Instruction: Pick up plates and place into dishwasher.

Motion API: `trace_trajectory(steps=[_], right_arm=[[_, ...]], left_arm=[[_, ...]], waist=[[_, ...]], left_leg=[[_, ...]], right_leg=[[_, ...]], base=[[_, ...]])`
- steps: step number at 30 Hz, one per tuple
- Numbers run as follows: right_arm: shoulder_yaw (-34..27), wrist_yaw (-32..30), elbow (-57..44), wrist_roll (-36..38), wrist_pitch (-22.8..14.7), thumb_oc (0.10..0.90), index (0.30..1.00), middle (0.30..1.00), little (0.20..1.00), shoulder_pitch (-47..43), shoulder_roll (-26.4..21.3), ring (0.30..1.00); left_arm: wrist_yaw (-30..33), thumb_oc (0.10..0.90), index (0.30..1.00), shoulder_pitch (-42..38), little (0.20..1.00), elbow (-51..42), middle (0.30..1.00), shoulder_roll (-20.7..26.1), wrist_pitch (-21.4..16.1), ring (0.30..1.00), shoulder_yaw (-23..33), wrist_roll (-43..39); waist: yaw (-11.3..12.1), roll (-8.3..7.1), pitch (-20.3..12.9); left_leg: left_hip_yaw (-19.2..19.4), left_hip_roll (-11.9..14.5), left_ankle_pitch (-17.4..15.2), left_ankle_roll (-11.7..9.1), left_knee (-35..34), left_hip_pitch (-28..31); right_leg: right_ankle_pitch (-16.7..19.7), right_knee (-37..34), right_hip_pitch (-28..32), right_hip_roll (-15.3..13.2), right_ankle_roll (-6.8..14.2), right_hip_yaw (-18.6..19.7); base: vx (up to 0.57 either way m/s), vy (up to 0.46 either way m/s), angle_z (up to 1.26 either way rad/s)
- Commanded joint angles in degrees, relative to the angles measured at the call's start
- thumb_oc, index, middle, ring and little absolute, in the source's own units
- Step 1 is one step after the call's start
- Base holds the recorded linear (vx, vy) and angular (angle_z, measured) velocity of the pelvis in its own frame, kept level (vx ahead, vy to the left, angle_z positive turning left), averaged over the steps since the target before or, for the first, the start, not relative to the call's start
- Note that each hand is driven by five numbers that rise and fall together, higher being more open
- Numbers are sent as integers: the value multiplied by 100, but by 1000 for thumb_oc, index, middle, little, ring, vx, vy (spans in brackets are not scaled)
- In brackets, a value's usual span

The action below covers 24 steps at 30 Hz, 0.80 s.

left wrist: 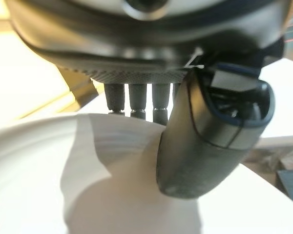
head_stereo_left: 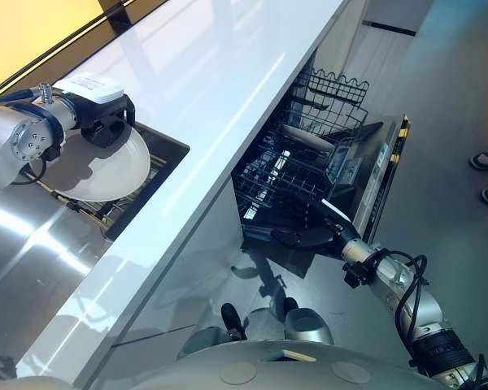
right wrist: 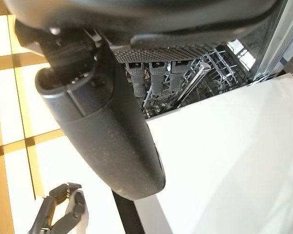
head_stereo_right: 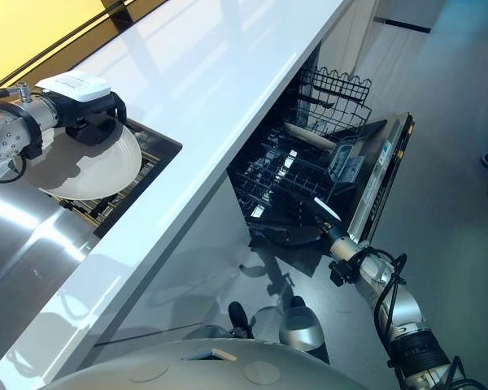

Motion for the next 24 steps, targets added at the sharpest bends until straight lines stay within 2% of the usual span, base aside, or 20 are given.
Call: trace_trajectory(steps=[1,4,7,11,13,14,16,18,19,21,24], right_arm=[[-171,-75,-652,519,-781,800,900,900,900,-253,-211,900],[-324,-358,-722,516,-952,800,900,900,900,-256,-224,900],[-661,-853,-877,486,-1396,800,900,900,900,-361,-290,900],[-1507,-2203,-1383,160,-2239,800,900,900,900,-1089,-494,900],[-1612,-2486,-1650,-450,-2677,800,900,900,900,-1482,-634,900],[-1558,-2513,-1753,-633,-2715,800,900,900,900,-1694,-725,900],[-1425,-2490,-1838,-1075,-2722,800,900,900,900,-2067,-859,900],[-1274,-2194,-1895,-968,-2407,800,900,900,900,-2427,-1003,900],[-1211,-2052,-1885,-734,-2227,800,900,900,900,-2552,-1020,900],[-1020,-1606,-1840,254,-1697,800,900,900,900,-2790,-885,900],[-757,-1231,-1834,978,-1211,800,900,900,900,-2977,-572,900]], left_arm=[[1221,100,300,-1213,200,-3,300,576,67,300,218,197],[1724,100,300,-1061,200,-317,300,759,138,300,400,151],[2242,100,300,-602,200,-776,300,888,286,300,944,36],[2732,100,300,894,200,-1974,300,713,724,300,2693,41],[2755,100,300,1310,200,-2335,300,518,794,300,3241,-100],[2719,100,300,1421,200,-2372,300,373,715,300,3395,-304],[2406,100,300,1458,200,-2449,300,128,700,300,3552,-924],[2327,100,300,1399,200,-2508,300,-222,673,300,3639,-1442],[2419,100,300,1367,200,-2517,300,-325,666,300,3670,-1407],[2804,100,300,1257,200,-2480,300,-518,593,300,3654,-1195],[3403,100,300,1139,200,-2514,300,-662,513,300,3620,-668]], waist=[[15,114,-483],[87,98,-522],[178,73,-544],[439,33,-562],[558,27,-566],[596,26,-575],[650,11,-590],[710,-41,-616],[725,-54,-624],[770,-96,-664],[826,-142,-703]], left_leg=[[-284,-332,-737,49,70,279],[-348,-300,-710,24,38,276],[-414,-259,-700,9,21,280],[-599,-194,-728,-10,17,299],[-681,-192,-735,-22,22,309],[-716,-192,-730,-29,25,314],[-783,-181,-717,-55,36,323],[-858,-165,-689,-82,41,331],[-887,-160,-679,-94,44,333],[-944,-144,-652,-118,51,332],[-1005,-128,-627,-145,62,327]], right_leg=[[443,97,-403,49,480,-34],[396,43,-335,78,441,-70],[340,22,-270,107,392,-127],[180,0,-144,172,263,-221],[132,-10,-88,192,223,-268],[113,-11,-62,204,205,-287],[77,-13,-3,229,169,-313],[45,-21,59,263,127,-353],[33,-25,84,273,112,-373],[11,-34,128,292,63,-433],[-10,-53,179,306,7,-514]], base=[[-3,-46,14],[5,-62,15],[13,-62,13],[25,-68,21],[17,-67,20],[12,-71,23],[6,-82,23],[-4,-95,26],[-7,-94,31],[-11,-86,23],[-11,-78,23]])
